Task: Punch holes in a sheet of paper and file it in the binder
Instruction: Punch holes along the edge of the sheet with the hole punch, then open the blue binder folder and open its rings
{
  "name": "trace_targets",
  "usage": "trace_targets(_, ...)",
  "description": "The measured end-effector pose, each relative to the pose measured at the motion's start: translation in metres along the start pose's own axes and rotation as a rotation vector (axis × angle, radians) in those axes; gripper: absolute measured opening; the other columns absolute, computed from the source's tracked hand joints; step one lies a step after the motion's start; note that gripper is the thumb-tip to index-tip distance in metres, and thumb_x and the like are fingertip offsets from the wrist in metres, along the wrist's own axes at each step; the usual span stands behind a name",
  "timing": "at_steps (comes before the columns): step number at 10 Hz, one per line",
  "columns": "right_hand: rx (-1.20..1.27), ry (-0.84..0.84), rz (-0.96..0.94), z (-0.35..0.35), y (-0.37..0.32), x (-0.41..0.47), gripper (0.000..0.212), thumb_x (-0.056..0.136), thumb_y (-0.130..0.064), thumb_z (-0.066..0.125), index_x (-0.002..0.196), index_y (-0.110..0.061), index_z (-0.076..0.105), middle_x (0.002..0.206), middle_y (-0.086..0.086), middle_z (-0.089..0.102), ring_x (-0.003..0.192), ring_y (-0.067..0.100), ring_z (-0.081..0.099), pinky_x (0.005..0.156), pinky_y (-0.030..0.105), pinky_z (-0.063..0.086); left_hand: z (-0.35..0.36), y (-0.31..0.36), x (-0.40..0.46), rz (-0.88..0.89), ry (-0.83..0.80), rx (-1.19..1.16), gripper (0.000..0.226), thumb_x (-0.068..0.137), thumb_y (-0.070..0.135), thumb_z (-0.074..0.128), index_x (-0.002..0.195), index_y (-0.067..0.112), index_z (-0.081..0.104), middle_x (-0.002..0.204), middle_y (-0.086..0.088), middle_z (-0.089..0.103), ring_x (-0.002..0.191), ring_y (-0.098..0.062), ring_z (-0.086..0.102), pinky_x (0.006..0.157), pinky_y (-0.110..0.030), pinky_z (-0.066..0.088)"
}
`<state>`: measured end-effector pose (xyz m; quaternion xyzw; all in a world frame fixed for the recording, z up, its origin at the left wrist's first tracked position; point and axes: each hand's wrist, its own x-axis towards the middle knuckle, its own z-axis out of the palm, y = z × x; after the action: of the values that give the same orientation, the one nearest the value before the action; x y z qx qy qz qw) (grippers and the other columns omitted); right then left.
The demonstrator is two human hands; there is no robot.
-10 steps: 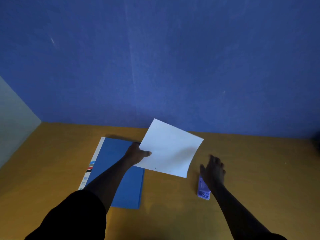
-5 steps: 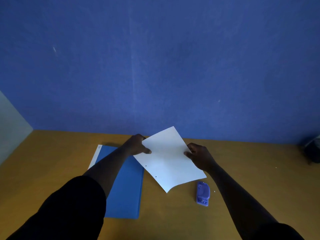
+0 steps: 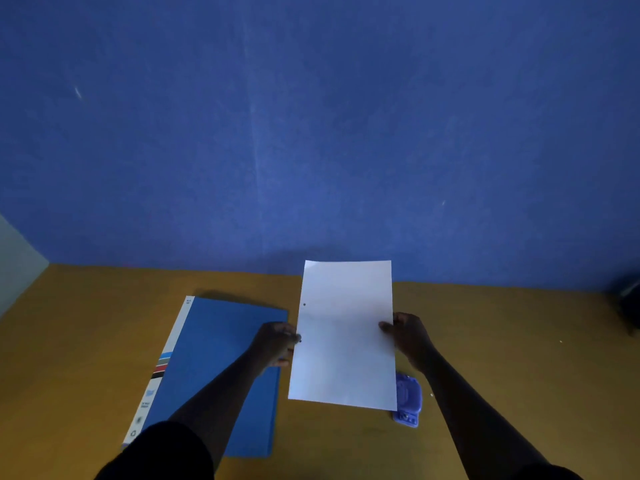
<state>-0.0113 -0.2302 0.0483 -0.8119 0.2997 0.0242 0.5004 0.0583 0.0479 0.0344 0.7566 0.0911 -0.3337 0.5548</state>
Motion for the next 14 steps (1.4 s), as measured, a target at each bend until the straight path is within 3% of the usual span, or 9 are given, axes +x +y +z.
trace_targets(2,-0.061,-0.045,0.136,0.017,0.032,0.022,0.017,0.086,-0.009,0.067,0.098,0.002,0.072,0.099,0.020,0.074,0.087,0.032,0.070,0.079,0.041,0.055,0.027,-0.016,0.012,-0.063,0.149,0.144,0.004,0.084,0.004,0.067,0.087,0.005,0.070,0.074,-0.010,0.067,0.064,-0.019,0.065,0.055,-0.031,0.058)
trace_targets(4,-0.201,-0.077,0.197,0.035,0.049,0.041,0.021,0.084,-0.019,0.070,0.100,-0.005,0.074,0.096,0.013,0.075,0.090,0.030,0.070,0.077,0.034,0.053,0.041,-0.037,0.035,-0.127,0.179,0.317,0.011,0.085,0.006,0.068,0.075,0.009,0.066,0.082,-0.012,0.071,0.077,-0.023,0.070,0.074,-0.039,0.062)
trace_targets(5,-0.234,-0.091,0.219,0.041,0.054,0.050,0.021,0.084,-0.021,0.067,0.098,-0.007,0.074,0.095,0.012,0.075,0.088,0.029,0.070,0.073,0.029,0.050,0.044,-0.046,0.046,-0.095,0.203,0.384,0.009,0.086,0.009,0.066,0.088,0.004,0.073,0.089,-0.014,0.075,0.084,-0.026,0.072,0.077,-0.040,0.062)
trace_targets(7,-0.297,-0.108,0.239,0.043,0.062,0.054,0.015,0.082,-0.020,0.062,0.073,-0.010,0.069,0.068,0.003,0.066,0.073,0.024,0.064,0.062,0.024,0.044,0.044,-0.052,0.055,-0.153,0.235,0.332,0.020,0.087,0.009,0.060,0.102,0.003,0.071,0.101,-0.014,0.073,0.092,-0.028,0.071,0.081,-0.041,0.061)
trace_targets(8,-0.371,-0.102,0.225,0.039,0.063,0.053,0.029,0.084,-0.021,0.058,0.057,-0.011,0.058,0.061,0.004,0.060,0.069,0.025,0.060,0.065,0.027,0.044,0.041,-0.047,0.048,-0.188,0.268,0.287,0.027,0.087,0.013,0.057,0.108,0.003,0.069,0.107,-0.015,0.072,0.096,-0.030,0.070,0.083,-0.042,0.060)
trace_targets(10,-0.408,0.012,0.201,0.028,0.060,0.042,0.028,0.085,-0.020,0.057,0.106,-0.004,0.066,0.102,0.014,0.070,0.084,0.028,0.062,0.070,0.025,0.041,0.030,-0.049,0.026,-0.135,0.318,0.358,0.025,0.089,0.015,0.056,0.106,0.006,0.071,0.102,-0.011,0.073,0.097,-0.028,0.069,0.081,-0.030,0.055)
trace_targets(11,-0.391,0.029,0.147,0.031,0.052,0.032,0.036,0.083,-0.016,0.054,0.118,-0.009,0.062,0.120,0.012,0.068,0.105,0.030,0.064,0.076,0.025,0.041,0.020,-0.053,0.010,-0.055,0.308,0.491,0.022,0.089,0.011,0.053,0.095,0.004,0.073,0.084,-0.006,0.069,0.085,-0.022,0.066,0.076,-0.029,0.053)
trace_targets(12,-0.341,-0.058,0.079,0.045,0.040,0.017,0.037,0.080,-0.013,0.052,0.114,-0.017,0.066,0.118,0.006,0.070,0.089,0.022,0.062,0.073,0.020,0.039,0.006,-0.061,-0.009,0.055,0.279,0.679,0.018,0.087,0.005,0.053,0.089,0.001,0.070,0.093,-0.013,0.072,0.093,-0.024,0.068,0.078,-0.028,0.054)
trace_targets(14,-0.466,-0.270,-0.137,0.103,0.018,-0.028,0.031,0.091,-0.014,0.051,0.118,-0.013,0.066,0.125,0.006,0.067,0.113,0.020,0.063,0.089,0.020,0.046,-0.048,-0.087,-0.030,0.161,0.259,0.912,0.040,0.085,0.016,0.065,0.125,0.015,0.059,0.128,-0.003,0.062,0.120,-0.018,0.056,0.100,-0.033,0.048)
